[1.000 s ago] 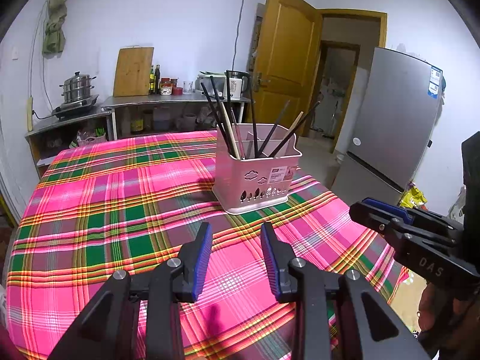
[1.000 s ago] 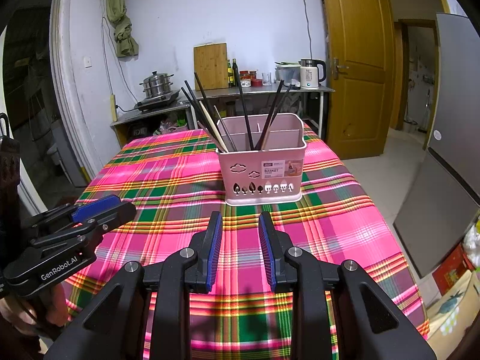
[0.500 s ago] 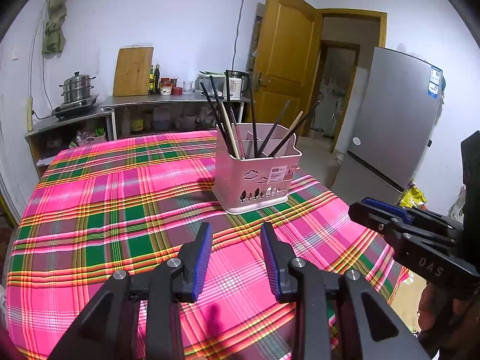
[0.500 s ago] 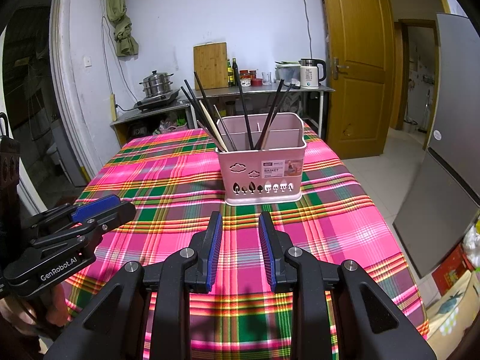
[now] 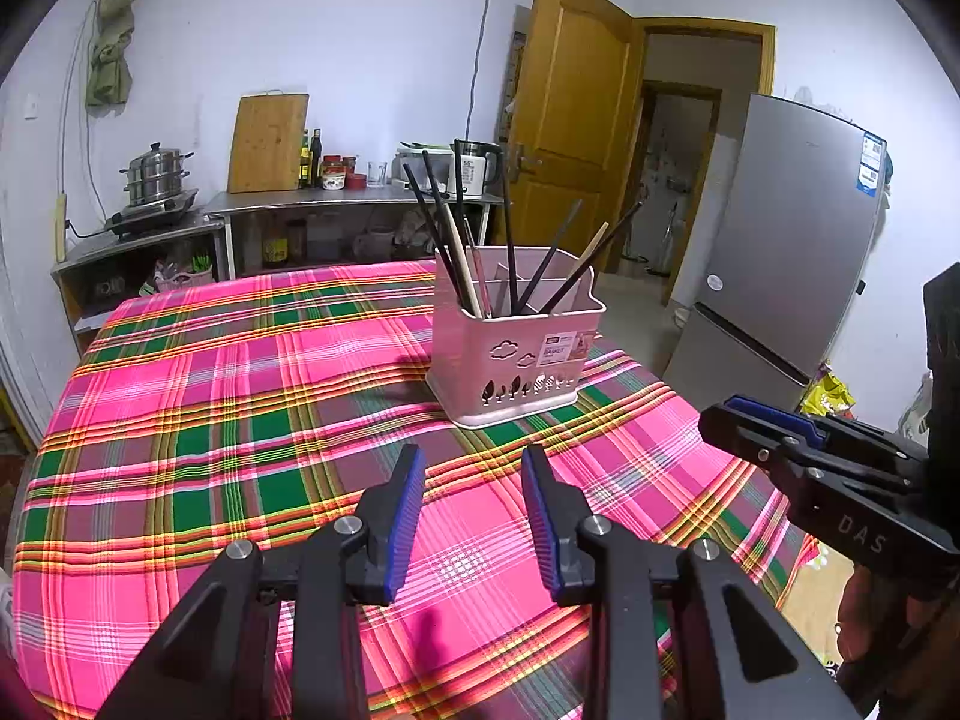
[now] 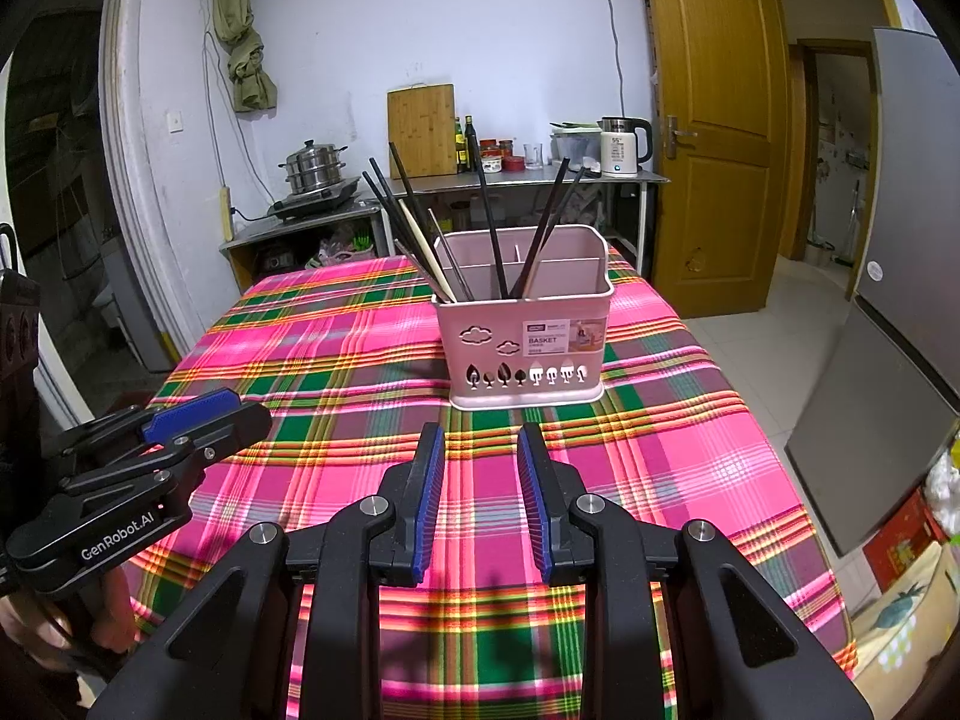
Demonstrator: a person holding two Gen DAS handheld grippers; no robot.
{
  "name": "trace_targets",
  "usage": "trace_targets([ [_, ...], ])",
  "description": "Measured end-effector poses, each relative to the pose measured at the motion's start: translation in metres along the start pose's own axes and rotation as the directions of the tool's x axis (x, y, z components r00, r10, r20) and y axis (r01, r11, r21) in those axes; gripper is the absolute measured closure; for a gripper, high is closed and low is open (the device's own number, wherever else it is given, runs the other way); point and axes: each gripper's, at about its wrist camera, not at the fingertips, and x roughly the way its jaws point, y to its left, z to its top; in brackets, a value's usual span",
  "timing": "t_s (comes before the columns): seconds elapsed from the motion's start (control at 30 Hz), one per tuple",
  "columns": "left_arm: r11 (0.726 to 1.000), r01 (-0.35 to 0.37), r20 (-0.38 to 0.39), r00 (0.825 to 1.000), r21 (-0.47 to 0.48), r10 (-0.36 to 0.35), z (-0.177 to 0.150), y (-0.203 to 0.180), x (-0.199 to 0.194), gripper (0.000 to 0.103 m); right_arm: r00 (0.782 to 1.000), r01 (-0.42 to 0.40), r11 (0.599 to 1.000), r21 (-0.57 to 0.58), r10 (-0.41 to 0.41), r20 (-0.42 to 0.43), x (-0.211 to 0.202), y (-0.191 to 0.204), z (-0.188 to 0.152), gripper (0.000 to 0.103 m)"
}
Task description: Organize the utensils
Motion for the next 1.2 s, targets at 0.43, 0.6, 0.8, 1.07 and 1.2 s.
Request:
trace_targets([
  [0.43,1.0,0.001,0.001,1.0,-0.001,-0.001,0.0,-0.001,0.0,0.07,1.0,0.0,1.0,0.001,0.0,-0.001,0.0,0.0,0.0,0.077],
  [0.6,1.0,0.004,-0.002,1.0,-0.008,-0.004,0.0,0.001,0.0,0.07,1.0,0.001,1.0,0.0,-0.001,-0.001,0.0,-0.001,0.0,0.077],
  [0.8,1.0,0.004,-0.002,1.0,-0.011,-0.004,-0.002,0.001,-0.002,0.07,1.0,0.003,1.0,0.002,-0.003,-0.004,-0.001,-0.004,-0.001,0.077],
  [1.07,1.0,0.005,-0.002,1.0,0.017,-0.004,-0.004,-0.004,-0.003,0.07,1.0,0.007,1.0,0.001,-0.007,-0.004,-0.001,-0.005,-0.003,0.077],
  [1.2,0.999,-0.005,-0.011,1.0,0.032,0.005,-0.007,-0.008,-0.001,0.07,1.0,0.009,1.0,0.001,-0.009,-0.005,-0.001,-0.006,-0.003,0.077],
])
